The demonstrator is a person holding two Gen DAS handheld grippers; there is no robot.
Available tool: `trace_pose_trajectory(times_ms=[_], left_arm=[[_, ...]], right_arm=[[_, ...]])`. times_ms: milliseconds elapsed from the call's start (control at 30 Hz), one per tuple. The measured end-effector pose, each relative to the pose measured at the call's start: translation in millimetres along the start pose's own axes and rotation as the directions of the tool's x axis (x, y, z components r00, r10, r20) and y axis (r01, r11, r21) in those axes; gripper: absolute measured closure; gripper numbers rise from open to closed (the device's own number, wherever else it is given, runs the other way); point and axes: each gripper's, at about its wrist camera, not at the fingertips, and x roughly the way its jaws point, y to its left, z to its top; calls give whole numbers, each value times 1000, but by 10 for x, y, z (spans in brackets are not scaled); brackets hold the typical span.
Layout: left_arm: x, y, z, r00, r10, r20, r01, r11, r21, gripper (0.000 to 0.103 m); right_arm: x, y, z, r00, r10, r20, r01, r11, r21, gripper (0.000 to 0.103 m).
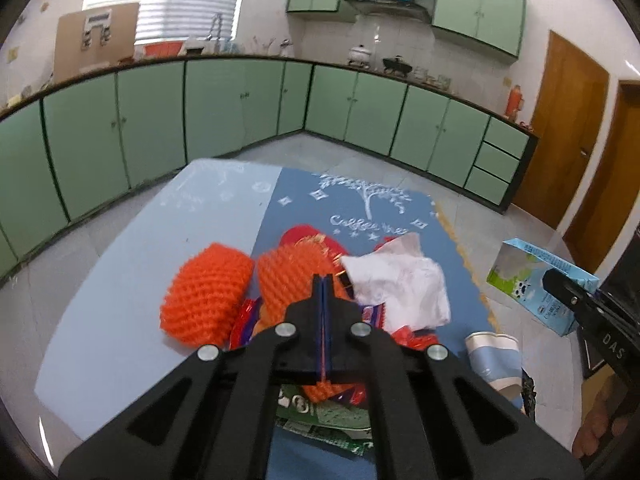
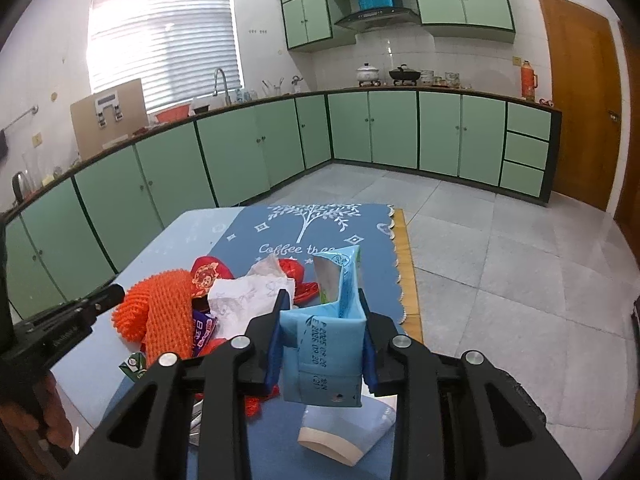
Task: Collect trash
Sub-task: 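Grasp the orange foam net with the left gripper while the right gripper holds the carton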
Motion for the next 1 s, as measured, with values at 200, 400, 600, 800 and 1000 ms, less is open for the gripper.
trace_pose_trajectory(times_ms=[200, 400, 600, 800, 1000], left_arm=[[240, -133, -148, 994, 2, -114, -2, 1000, 6, 35], [471, -181, -259, 985, 84, -148, -76, 996, 55, 27], [656, -63, -327, 974, 30, -223, -32, 999, -4, 100], [345, -24, -211, 993, 9, -116, -11, 1000, -23, 103], [-103, -145, 3, 999, -53, 10, 53, 999, 1, 103]], right_arm=[[-32, -25, 13, 1000, -3, 14, 3, 1000, 0, 72], [6, -25, -11, 1000, -1, 7, 1, 1000, 0, 72], [11, -36, -7, 1000, -15, 7, 15, 1000, 3, 72], [-17, -17, -14, 1000, -21, 15, 21, 1000, 4, 72], [-168, -101, 31, 998, -33, 53, 32, 999, 18, 72]])
